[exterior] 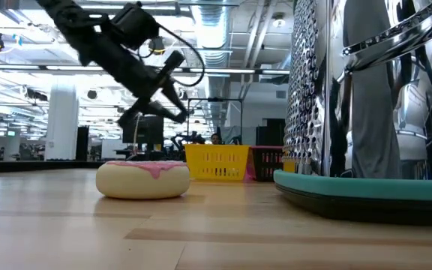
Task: Pick & Place Food Item
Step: Put the white food coloring bottle into the yellow bin, then put the left red food coloring bottle into the yellow bin
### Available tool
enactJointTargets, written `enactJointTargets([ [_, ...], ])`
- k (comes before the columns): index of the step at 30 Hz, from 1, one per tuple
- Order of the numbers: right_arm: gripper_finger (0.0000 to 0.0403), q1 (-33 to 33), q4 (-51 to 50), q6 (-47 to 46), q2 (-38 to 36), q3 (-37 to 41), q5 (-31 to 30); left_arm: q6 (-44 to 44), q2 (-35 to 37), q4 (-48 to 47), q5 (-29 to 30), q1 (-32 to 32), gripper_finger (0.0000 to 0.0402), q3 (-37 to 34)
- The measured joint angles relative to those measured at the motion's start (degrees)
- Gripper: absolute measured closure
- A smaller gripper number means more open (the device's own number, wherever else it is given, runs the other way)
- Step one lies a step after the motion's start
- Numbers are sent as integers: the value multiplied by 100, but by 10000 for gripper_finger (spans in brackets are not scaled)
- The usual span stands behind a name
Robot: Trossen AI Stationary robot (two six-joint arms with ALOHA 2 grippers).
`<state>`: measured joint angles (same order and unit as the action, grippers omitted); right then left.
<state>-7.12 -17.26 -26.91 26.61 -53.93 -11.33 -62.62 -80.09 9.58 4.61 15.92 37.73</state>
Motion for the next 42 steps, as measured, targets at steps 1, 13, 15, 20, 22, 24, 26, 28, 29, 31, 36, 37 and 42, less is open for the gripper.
enactJointTargets([
  [1,255,-1,0,6,0,-1,0,255,-76,-5,-95,81,326,139],
  [13,255,-1,22,36,0,0,-4,4493,-1810,-2273,-1317,168,325,2749],
  [15,255,-1,22,36,-2,-2,-7,5074,-2093,-2786,-1317,132,325,3192],
  [20,255,-1,17,54,-2,-2,-9,5954,-2555,-3252,-1299,88,325,3694],
  [22,255,-1,15,56,-2,-2,-11,6151,-2663,-3362,-1268,88,325,3712],
  [24,255,-1,14,54,-2,0,-11,6259,-2714,-3390,-1243,88,325,3714],
  [26,255,-1,14,56,-2,0,-10,6378,-2753,-3376,-1132,88,325,3716],
  [28,255,-1,11,86,-2,-1,-7,6421,-2754,-3407,-1063,88,325,3714],
  [29,255,-1,12,116,-2,-1,-10,6431,-2754,-3350,-1052,88,325,3716],
  [31,255,-1,11,141,-2,0,-9,6555,-2752,-3348,-1050,88,323,3716],
  [36,255,-1,-9,148,-2,-1,-9,6728,-2752,-3406,-986,85,285,3716],
  [37,255,-1,-13,148,-2,-2,-9,6732,-2752,-3387,-928,85,273,3716],
  [42,255,-1,-28,148,-2,-2,-9,6755,-2704,-3203,-840,88,229,3716],
])
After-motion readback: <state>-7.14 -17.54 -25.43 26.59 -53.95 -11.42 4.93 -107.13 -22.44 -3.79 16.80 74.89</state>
